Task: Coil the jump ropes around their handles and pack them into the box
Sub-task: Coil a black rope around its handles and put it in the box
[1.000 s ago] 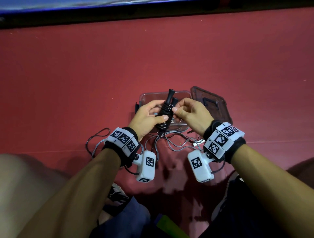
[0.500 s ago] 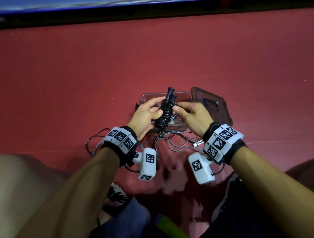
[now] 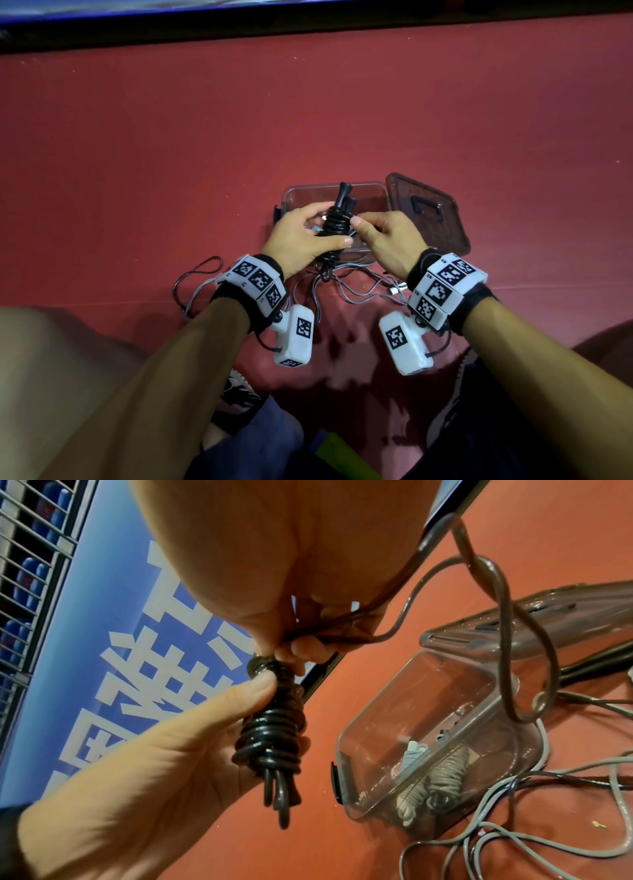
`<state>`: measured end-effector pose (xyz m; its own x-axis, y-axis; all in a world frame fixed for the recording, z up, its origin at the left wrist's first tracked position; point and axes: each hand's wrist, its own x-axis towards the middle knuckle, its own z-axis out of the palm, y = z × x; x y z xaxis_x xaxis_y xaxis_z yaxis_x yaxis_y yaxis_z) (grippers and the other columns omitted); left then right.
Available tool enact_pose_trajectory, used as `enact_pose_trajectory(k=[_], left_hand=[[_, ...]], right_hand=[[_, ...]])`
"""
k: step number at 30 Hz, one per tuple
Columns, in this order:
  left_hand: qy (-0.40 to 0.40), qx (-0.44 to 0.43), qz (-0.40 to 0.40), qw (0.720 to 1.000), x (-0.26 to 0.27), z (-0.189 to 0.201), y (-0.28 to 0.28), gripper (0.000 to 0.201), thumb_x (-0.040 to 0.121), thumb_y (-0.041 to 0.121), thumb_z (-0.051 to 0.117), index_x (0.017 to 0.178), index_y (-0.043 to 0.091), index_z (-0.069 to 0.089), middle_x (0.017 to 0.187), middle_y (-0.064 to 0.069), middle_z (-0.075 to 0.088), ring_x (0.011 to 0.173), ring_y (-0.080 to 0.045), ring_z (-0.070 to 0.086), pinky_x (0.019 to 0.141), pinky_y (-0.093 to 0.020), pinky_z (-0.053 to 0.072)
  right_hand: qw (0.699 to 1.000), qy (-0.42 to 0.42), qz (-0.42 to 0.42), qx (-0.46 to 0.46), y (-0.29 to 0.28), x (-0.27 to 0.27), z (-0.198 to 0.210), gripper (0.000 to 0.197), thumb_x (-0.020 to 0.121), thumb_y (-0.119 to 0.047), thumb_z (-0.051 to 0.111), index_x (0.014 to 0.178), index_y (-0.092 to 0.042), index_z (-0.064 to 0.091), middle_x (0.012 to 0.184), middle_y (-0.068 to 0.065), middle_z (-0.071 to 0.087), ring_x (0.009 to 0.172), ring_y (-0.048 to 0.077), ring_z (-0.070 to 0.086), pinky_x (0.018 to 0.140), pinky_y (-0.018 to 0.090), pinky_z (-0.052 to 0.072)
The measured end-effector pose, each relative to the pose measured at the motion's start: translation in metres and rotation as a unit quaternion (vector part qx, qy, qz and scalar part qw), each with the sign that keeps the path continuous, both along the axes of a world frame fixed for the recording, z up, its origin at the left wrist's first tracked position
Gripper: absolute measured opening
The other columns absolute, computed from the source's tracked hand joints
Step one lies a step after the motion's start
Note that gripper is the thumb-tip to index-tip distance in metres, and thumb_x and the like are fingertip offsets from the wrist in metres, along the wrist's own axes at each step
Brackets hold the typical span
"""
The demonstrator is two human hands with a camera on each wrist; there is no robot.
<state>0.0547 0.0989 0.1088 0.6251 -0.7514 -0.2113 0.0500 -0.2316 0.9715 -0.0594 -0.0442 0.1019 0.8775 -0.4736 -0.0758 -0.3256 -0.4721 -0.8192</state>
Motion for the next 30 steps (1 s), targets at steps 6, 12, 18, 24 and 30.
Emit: enact_pose_trajectory(k=[6,12,18,24,30], left_hand=[[0.011,-0.002,-0.006,1.0,0.0051,-0.0012,0.0027,0.049,0.085,-0.005,0.074,0.13,0.014,0.064,0.108,-0.012,0.077,0.099,-0.022,0.074,0.091,-0.028,0.057],[0.024,0.032,-0.048,0.998,0.0092,-0.0029,0.0042,0.044,0.092,-0.011,0.06,0.131,0.009,0.061,0.12,-0.011,0.072,0.111,-0.02,0.069,0.099,-0.029,0.052],[0.096,0.005,-0.079,0.992,0.0068,0.0039,0.0064,0.037,0.093,-0.003,0.059,0.124,0.015,0.064,0.113,-0.009,0.072,0.098,-0.013,0.07,0.092,-0.031,0.053],[0.043,0.021,-0.062,0.997,0.0018,0.0019,0.0038,0.044,0.08,0.006,0.083,0.12,0.016,0.068,0.116,-0.006,0.075,0.111,-0.018,0.07,0.103,-0.034,0.052],[0.042,0.025,-0.041,0.998,0.0045,0.0065,0.0081,0.038,0.086,0.001,0.075,0.123,0.008,0.068,0.11,-0.012,0.076,0.105,-0.024,0.072,0.097,-0.033,0.055]], right_hand=[[0.998,0.006,0.026,0.05,0.0023,0.0003,0.0049,0.029,0.101,-0.019,0.051,0.12,-0.025,0.072,0.088,-0.011,0.072,0.089,0.011,0.064,0.096,0.042,0.05],[1.0,0.009,-0.004,0.003,-0.0042,-0.0013,0.0095,0.018,0.092,-0.038,0.069,0.106,-0.031,0.078,0.088,-0.012,0.076,0.087,0.005,0.069,0.092,0.032,0.053],[0.998,-0.003,-0.045,0.042,-0.0025,-0.0008,0.0029,0.013,0.086,-0.04,0.074,0.096,-0.032,0.078,0.084,-0.013,0.076,0.086,0.005,0.07,0.091,0.033,0.054],[0.999,-0.013,-0.028,0.043,-0.0036,-0.0032,0.0059,0.015,0.086,-0.042,0.074,0.096,-0.032,0.079,0.083,-0.016,0.076,0.084,-0.001,0.069,0.086,0.029,0.054],[0.999,0.009,0.03,0.024,-0.0052,-0.0002,0.0056,0.025,0.089,-0.024,0.073,0.114,-0.025,0.074,0.099,-0.01,0.075,0.093,0.004,0.067,0.092,0.03,0.051]])
